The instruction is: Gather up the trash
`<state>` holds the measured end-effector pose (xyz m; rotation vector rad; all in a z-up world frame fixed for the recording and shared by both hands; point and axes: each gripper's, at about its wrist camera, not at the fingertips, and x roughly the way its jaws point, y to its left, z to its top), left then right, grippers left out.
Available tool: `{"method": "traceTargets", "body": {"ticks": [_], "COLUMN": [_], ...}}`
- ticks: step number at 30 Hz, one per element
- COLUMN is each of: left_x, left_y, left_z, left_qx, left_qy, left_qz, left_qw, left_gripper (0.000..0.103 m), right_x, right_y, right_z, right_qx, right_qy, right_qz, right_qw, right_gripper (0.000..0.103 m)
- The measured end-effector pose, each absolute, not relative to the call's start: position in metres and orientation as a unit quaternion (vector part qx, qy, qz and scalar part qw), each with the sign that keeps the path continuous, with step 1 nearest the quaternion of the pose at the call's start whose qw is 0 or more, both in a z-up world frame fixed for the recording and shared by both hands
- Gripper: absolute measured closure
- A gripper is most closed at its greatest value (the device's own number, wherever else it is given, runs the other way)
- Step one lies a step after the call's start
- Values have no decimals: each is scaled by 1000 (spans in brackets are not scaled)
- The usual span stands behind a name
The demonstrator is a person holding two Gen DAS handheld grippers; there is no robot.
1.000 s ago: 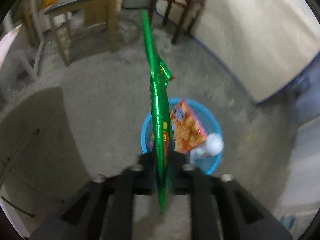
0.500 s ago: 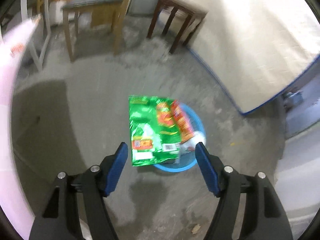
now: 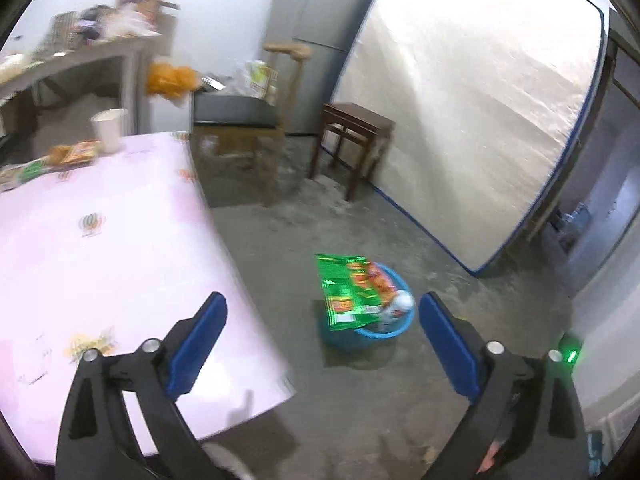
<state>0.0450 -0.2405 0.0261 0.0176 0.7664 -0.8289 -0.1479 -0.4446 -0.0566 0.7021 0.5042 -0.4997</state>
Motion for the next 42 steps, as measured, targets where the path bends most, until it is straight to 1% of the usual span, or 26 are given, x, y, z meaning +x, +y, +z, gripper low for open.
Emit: {"method": "traceTargets", "body": {"ticks": [1,3,5,8,10,14,20,25,33,39,42], "left_x": [42,34,28,24,23,15,9,14,8,10,8], "left_y": [-225,-188,-160,-124,-108,-76,-43,-35,-20,-27,-32], "left_z": [27,24,20,16,17,31,35,30,21,6,1], "left_qx": [6,-13,-33,-66,-68,-77,-79,-45,-48,-37,-28], "left_qy": [361,356,360,366,370,345,338,349,355,401,415], "left_qz": [-381,-349,-316,-286,-273,-249,-203,-147,-108,-105,-106], "left_qw": [851,867,877,883,886,901,916,924,927,909,903], "left_gripper": [6,6,6,6,6,6,6,6,6,6,6], "right_x": [-142,-132,-120,-104,-94,-78,-74,-73,-69,-71,-75], "right_y": [-435,-418,-394,-361,-342,-297,-257,-237,-213,-212,-215], "right_z": [-48,-35,-18,1,13,38,51,54,50,42,34], "right_qx": [318,286,243,186,156,93,46,36,-12,-7,6], "right_qy": [246,252,259,269,276,269,259,263,285,322,353], "right_qz": [-232,-220,-204,-187,-173,-151,-148,-149,-152,-155,-160], "right_qw": [886,898,912,926,932,947,953,953,946,934,922], "right_gripper": [15,10,8,8,8,8,8,8,8,8,8]}}
